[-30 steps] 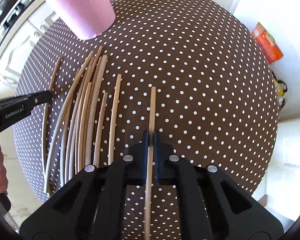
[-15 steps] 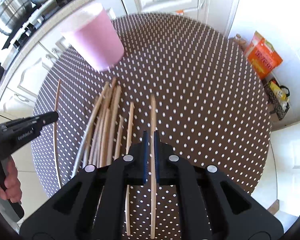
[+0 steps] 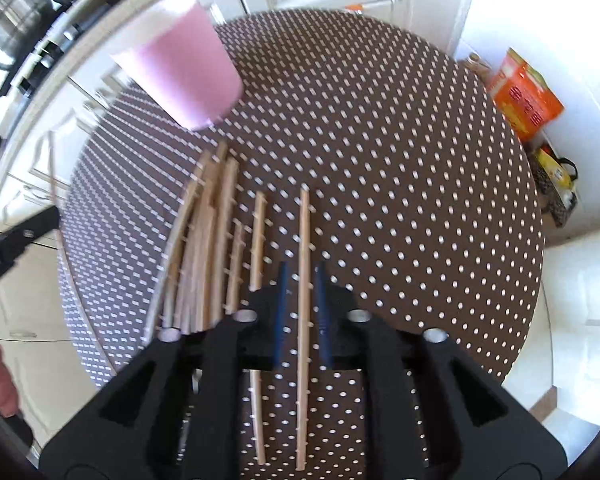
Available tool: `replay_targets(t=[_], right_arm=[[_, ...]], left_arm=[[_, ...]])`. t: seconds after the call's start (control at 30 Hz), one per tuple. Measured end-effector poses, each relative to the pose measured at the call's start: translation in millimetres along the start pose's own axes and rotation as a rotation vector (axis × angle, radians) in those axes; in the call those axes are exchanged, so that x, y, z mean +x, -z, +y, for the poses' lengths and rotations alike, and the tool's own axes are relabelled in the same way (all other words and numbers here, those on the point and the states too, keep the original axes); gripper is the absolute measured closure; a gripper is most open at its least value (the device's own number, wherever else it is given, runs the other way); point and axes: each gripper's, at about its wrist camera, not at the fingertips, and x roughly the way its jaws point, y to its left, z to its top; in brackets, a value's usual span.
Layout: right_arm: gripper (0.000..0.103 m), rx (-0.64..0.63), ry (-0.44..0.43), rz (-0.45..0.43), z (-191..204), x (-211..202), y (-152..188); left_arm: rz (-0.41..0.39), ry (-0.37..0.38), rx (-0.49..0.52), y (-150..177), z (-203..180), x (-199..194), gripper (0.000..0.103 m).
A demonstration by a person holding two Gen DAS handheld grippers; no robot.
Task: Organize utensils
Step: 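Lift the held chopsticks with both tools and carry them over the pink cup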
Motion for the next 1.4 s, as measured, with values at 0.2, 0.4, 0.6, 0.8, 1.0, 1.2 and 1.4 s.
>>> replay_targets(t=[0.2,0.4,0.6,0.8,1.0,1.2,1.4], right_arm=[[0.04,-0.054,0.014,-0.003,4.4,13.8,8.3],[0.069,-0.109,0.09,0.012,14.9,36.3,10.4],[0.086,-0.197,0.112,-0.021,30.9,47.7,13.9],[0.097,-0.122,0.054,-0.032,27.1,42.6,17.0],[0.097,-0.077,0.027,-0.115,21.2,18.2,7.4],[0.097,-0.064,-0.017,-0.217,22.8,-20.2,-7.9],[0.097,-0.093,-0.038,-0.329,27.5,-69.3,-27.3]], left_arm=[[0.032,-0.017,-0.036,6.5,12.8,9.7,0.097],[0.068,-0.028,-0.041,7.8,17.4,22.9,0.097],[0.105,-0.032,-0.035,7.1,16.7,36.5,0.097],[0.12,-0.026,-0.033,6.8,14.8,39.9,0.097],[0.092,-0.019,-0.025,-1.7,12.3,33.8,0.097],[0.035,-0.002,-0.01,-13.6,6.6,15.7,0.097],[-0.035,0.014,-0.004,-26.4,0.1,-8.7,0.097]])
